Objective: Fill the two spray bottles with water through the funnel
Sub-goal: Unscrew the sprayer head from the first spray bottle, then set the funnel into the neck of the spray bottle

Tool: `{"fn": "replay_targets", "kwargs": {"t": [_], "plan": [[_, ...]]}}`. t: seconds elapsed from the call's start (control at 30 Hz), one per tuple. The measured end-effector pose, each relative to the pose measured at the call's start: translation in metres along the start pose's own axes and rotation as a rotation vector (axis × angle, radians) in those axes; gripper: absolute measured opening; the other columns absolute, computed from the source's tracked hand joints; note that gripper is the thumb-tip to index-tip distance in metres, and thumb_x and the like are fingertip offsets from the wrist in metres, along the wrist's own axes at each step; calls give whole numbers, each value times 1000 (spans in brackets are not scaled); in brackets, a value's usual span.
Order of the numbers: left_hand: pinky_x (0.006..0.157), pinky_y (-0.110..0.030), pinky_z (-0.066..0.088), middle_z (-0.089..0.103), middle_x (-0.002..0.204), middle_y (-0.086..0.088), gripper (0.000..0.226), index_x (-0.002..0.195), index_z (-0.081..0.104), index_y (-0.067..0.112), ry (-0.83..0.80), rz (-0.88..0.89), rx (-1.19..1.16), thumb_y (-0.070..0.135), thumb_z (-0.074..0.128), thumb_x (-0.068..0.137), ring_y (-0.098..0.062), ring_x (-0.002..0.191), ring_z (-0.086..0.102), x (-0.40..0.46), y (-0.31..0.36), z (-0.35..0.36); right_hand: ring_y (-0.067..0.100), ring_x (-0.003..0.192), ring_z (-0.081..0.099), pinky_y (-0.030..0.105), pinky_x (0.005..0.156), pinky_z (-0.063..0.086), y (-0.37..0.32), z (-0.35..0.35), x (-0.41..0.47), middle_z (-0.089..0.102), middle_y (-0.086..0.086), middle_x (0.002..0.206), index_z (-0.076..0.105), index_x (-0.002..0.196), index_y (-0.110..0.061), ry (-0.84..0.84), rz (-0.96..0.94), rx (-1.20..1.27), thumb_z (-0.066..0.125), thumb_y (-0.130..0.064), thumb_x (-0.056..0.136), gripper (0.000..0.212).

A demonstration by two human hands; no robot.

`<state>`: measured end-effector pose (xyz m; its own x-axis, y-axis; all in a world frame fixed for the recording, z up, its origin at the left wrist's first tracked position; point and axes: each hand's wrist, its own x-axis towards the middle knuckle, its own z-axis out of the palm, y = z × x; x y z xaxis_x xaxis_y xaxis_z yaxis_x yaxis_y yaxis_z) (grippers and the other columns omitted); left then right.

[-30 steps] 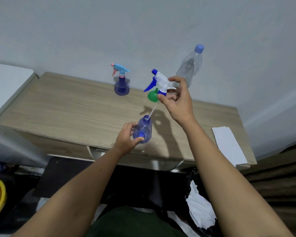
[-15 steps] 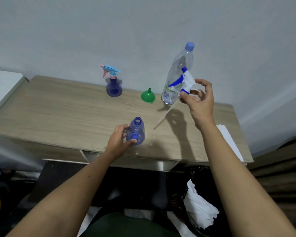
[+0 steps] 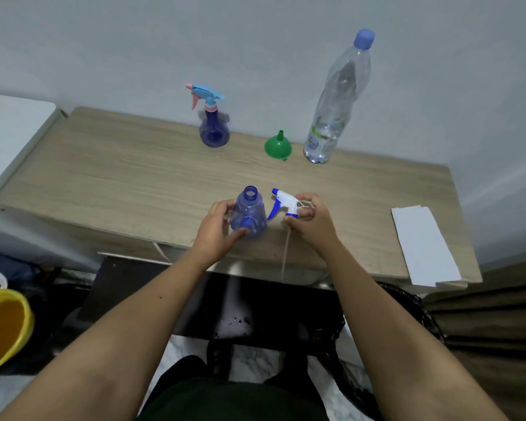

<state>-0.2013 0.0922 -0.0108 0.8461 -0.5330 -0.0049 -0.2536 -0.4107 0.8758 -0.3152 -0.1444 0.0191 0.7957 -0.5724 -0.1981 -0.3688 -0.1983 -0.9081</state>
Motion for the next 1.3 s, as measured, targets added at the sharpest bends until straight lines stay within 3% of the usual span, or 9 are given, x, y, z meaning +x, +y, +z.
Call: {"fn": "replay_targets", "kwargs": {"t": [0.23,0.33,0.4,0.57,0.67,0.83,1.07,1.2,1.3], "plan": [[108,-44,54,56,135,-2,69,139,56,15,-22,0,32,31,88,80,-21,124,63,5,1,-8,14,80,64,32,78,56,25,18,16,67,-7,87,64,126,-13,-57,33,-51,84,-2,83,48],[109,-44,54,56,136,-3,66,139,56,14,-23,4,24,23,90,83,-21,124,62,4,2,-8,17,84,61,7,70,48,30,25,18,64,-3,92,65,130,-11,-61,25,-112,85,-3,83,52],[110,-42,53,55,137,-4,65,140,56,13,-25,4,19,17,90,84,-21,125,62,3,3,-7,17,87,60,0,67,42,33,26,17,64,6,101,66,132,-12,-48,16,-163,88,-9,82,55],[110,-38,52,55,136,0,66,140,56,15,-34,-7,1,16,90,84,-19,124,62,3,5,-9,2,81,54,2,67,40,30,21,18,60,7,112,67,126,-19,42,35,-170,95,-22,75,59],[109,-34,52,55,136,1,65,140,56,17,-37,-5,-13,16,90,84,-18,125,61,1,6,-9,11,82,56,7,71,41,20,12,28,65,4,112,68,121,-23,93,8,-179,97,-29,71,58],[108,-26,51,55,137,1,65,140,56,17,-26,-7,-23,14,89,84,-16,126,61,2,6,-11,16,90,68,29,87,59,-4,5,49,68,12,118,69,123,-20,92,-107,-145,96,-27,73,57],[108,-20,49,55,136,3,67,141,55,19,6,-9,6,17,90,84,-12,124,63,5,0,-17,17,109,69,36,97,58,-23,15,97,66,4,131,65,129,-12,93,-212,-77,94,-26,76,63],[107,-25,50,56,136,6,69,138,54,27,17,-6,-6,17,92,82,-10,124,63,6,-3,-15,18,121,64,30,102,55,-35,24,136,63,4,136,58,137,-14,81,-208,-20,95,-31,72,76],[107,-20,50,56,135,7,69,139,54,24,17,-1,-5,18,92,82,-4,123,62,7,-5,-16,16,121,60,2,88,46,-40,34,162,60,4,134,56,138,-11,85,-216,-34,94,-23,76,73]]}}
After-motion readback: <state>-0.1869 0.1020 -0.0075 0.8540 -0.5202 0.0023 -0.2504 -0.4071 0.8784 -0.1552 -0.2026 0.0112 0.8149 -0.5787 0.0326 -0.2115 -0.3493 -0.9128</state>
